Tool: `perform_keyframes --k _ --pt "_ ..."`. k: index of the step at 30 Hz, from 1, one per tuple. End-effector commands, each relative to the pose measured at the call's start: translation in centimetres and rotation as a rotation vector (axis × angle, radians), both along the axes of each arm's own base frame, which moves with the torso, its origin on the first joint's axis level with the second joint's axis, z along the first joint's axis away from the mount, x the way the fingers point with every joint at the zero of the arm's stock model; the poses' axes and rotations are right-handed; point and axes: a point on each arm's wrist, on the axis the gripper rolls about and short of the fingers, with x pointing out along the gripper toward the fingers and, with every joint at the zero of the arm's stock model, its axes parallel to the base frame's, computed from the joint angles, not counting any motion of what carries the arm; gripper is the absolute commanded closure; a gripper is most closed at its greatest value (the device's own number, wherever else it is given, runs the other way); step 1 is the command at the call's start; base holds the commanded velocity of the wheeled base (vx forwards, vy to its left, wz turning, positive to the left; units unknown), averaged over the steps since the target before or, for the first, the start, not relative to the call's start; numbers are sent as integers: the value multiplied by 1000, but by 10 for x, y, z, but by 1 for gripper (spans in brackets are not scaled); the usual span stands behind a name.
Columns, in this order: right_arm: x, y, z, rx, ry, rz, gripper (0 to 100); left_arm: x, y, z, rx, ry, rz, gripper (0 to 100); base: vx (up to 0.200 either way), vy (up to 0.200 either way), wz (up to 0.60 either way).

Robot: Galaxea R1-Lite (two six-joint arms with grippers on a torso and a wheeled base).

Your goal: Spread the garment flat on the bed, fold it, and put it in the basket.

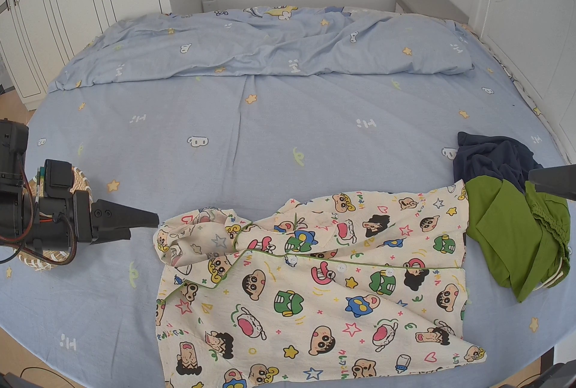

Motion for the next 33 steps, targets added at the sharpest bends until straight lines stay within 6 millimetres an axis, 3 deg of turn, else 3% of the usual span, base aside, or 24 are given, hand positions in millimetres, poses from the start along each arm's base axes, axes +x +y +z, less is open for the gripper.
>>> perform_keyframes --k 1,2,3,4,6,8,10,11,12,15,22,28,33 --pt "11 2 5 0 -34 11 0 34 2 0 -2 -61 20 0 0 0 0" --pt "14 2 6 0 -39 13 0 38 2 1 -3 -71 24 0 0 0 0" --pt "27 5 14 3 -68 27 0 57 4 7 -7 -117 34 0 0 0 0" --pt "30 5 15 3 -71 30 0 60 4 7 -8 -122 34 0 0 0 0" --pt "35 12 23 1 -92 58 0 87 1 10 -8 -134 27 0 0 0 0" --pt "34 14 20 -1 -87 73 0 98 -1 7 -7 -123 24 0 0 0 0" --pt "29 15 5 -5 -51 80 0 124 -6 -7 2 -98 8 0 0 0 0" --pt "29 15 4 -5 -51 80 0 125 -6 -7 2 -96 8 0 0 0 0" --pt "27 16 -2 -12 -56 86 0 144 -7 -12 11 -95 -2 0 0 0 0" --pt "31 17 -9 -17 -74 87 0 164 -9 -24 48 -87 -27 0 0 0 0" --pt "31 16 -8 -16 -98 79 0 159 -1 -64 250 -66 -200 0 0 0 0" --pt "29 15 -7 -16 -104 74 0 158 10 -66 277 -70 -203 0 0 0 0" --pt "29 16 -7 -15 -104 77 0 166 11 -81 275 -36 -203 0 0 0 0"
